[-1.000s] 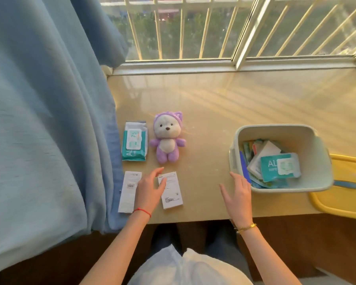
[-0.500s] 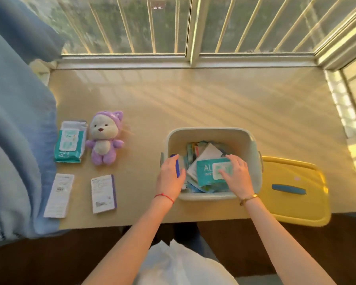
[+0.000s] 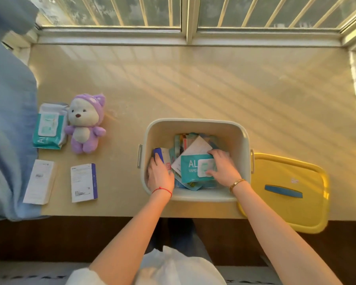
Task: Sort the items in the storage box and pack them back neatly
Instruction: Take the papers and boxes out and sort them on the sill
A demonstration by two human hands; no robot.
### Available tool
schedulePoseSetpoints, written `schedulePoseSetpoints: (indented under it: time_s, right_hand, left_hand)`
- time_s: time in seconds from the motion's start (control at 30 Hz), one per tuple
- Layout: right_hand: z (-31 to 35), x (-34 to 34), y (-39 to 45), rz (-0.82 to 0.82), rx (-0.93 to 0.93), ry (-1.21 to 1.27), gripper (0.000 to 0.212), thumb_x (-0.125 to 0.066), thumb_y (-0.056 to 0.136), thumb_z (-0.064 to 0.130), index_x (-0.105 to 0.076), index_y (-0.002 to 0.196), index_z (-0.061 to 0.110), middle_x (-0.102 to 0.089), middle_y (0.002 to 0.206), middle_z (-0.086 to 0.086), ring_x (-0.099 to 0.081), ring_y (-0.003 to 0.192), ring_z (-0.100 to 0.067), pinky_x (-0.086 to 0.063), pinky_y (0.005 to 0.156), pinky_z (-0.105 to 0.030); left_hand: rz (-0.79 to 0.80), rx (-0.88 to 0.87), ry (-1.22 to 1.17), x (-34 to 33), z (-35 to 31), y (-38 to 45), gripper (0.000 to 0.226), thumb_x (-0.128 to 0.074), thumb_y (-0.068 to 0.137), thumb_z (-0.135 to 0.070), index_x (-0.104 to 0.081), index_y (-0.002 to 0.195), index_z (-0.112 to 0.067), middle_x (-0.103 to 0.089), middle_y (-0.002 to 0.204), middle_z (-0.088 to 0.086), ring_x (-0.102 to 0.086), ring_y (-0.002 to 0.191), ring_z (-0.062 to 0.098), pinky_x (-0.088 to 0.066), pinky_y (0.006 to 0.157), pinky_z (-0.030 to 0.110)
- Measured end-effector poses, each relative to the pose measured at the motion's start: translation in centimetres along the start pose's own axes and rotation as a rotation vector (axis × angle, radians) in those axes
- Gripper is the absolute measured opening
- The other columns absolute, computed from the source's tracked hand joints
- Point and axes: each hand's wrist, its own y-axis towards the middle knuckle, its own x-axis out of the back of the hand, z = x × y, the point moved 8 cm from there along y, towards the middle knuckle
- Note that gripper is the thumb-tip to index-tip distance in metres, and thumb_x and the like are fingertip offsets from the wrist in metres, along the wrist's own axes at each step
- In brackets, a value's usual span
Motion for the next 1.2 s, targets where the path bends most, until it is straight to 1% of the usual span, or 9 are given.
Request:
schedulePoseSetpoints:
  time_s: [0.23,0.33,0.47,0.6,0.7,0.83,1.0,1.1,1.2]
  right_hand:
    - [0.2,-0.1,0.6,0.014,0.047,-0.26,0.073,-0.074,0.067,0.049,-0.046,0.13,0.023,-0.046,0.121,-0.004,-0.041,0.114,-0.026,-0.024,0.111,-0.042]
    - [0.6,-0.1,0.3,0.03,0.046,-0.145,0.064,-0.078,0.066,0.04,-0.048,0.119,0.02,-0.047,0.115,-0.003,-0.043,0.108,-0.022,-0.037,0.093,-0.033]
    - [1.4,0.9,-0.9,-0.024,0.001,-0.007,0.045,-0.076,0.071,0.036,-0.041,0.096,0.022,-0.057,0.09,0.002,-0.057,0.085,-0.022,-0.041,0.068,-0.031]
    - [3.3,3.8,-2.8,-0.177,-0.101,0.237,0.042,-0.073,0.078,0.038,-0.041,0.098,0.021,-0.06,0.09,0.007,-0.06,0.077,-0.013,-0.049,0.057,-0.027]
    - [6.6,5.7,-3.8,-0.254,-0.133,0.376,0.041,-0.071,0.081,0.039,-0.042,0.104,0.022,-0.062,0.093,0.008,-0.063,0.079,-0.011,-0.052,0.059,-0.027]
    - [13.4,7.2,-3.5,-0.3,-0.091,0.502,0.039,-0.068,0.084,0.04,-0.044,0.107,0.019,-0.061,0.093,0.008,-0.061,0.079,-0.008,-0.048,0.058,-0.02]
    - [23.4,4.8,-1.2,-0.25,-0.103,0.724,0.042,-0.066,0.085,0.041,-0.047,0.109,0.011,-0.063,0.096,0.003,-0.062,0.081,-0.006,-0.053,0.064,-0.026]
    - [28.9,1.6,1.2,-0.23,-0.141,0.811,0.044,-0.067,0.085,0.041,-0.049,0.11,0.01,-0.064,0.1,0.002,-0.064,0.086,-0.01,-0.051,0.067,-0.023]
    - [34.8,-2.1,4.4,-0.216,-0.153,0.811,0.048,-0.068,0.083,0.043,-0.05,0.111,0.008,-0.065,0.102,-0.002,-0.065,0.09,-0.016,-0.054,0.073,-0.03]
  left_hand:
    - [0.001,-0.023,-0.069,0.4,-0.2,-0.1,0.076,-0.06,0.088,-0.014,-0.015,0.149,-0.019,-0.041,0.14,0.01,-0.051,0.12,0.031,-0.045,0.094,0.044]
    - [0.009,-0.094,-0.112,1.6,-0.6,-0.3,0.073,-0.058,0.086,-0.01,-0.02,0.148,-0.024,-0.043,0.138,0.006,-0.054,0.116,0.029,-0.048,0.089,0.042]
    - [-0.017,-0.175,-0.302,4.9,-0.2,-0.7,0.075,-0.06,0.082,-0.003,-0.027,0.146,-0.027,-0.049,0.136,-0.001,-0.055,0.117,0.018,-0.05,0.091,0.032]
    - [-0.014,-0.263,-0.524,9.7,0.5,-1.8,0.071,-0.065,0.082,-0.005,-0.035,0.141,-0.031,-0.054,0.13,-0.009,-0.058,0.109,0.007,-0.057,0.083,0.032]
    - [-0.035,-0.248,-0.728,14.1,2.8,-2.2,0.069,-0.067,0.082,-0.004,-0.039,0.137,-0.035,-0.055,0.124,-0.016,-0.061,0.105,0.007,-0.058,0.073,0.026]
    - [-0.051,-0.219,-0.88,19.2,8.3,-1.5,0.072,-0.067,0.082,-0.003,-0.037,0.141,-0.031,-0.054,0.128,-0.016,-0.06,0.106,0.002,-0.057,0.076,0.024]
    - [-0.034,-0.092,-0.89,22.2,18.6,1.0,0.07,-0.068,0.081,-0.002,-0.04,0.139,-0.029,-0.055,0.129,-0.012,-0.061,0.109,0.012,-0.057,0.082,0.032]
    - [0.043,-0.016,-0.871,22.0,24.0,3.1,0.07,-0.067,0.081,0.001,-0.04,0.139,-0.026,-0.053,0.135,-0.003,-0.059,0.112,0.015,-0.057,0.074,0.024]
    - [0.127,0.015,-0.845,21.2,28.2,5.3,0.07,-0.068,0.08,0.002,-0.039,0.138,-0.025,-0.052,0.137,0.001,-0.056,0.11,0.012,-0.054,0.065,0.014]
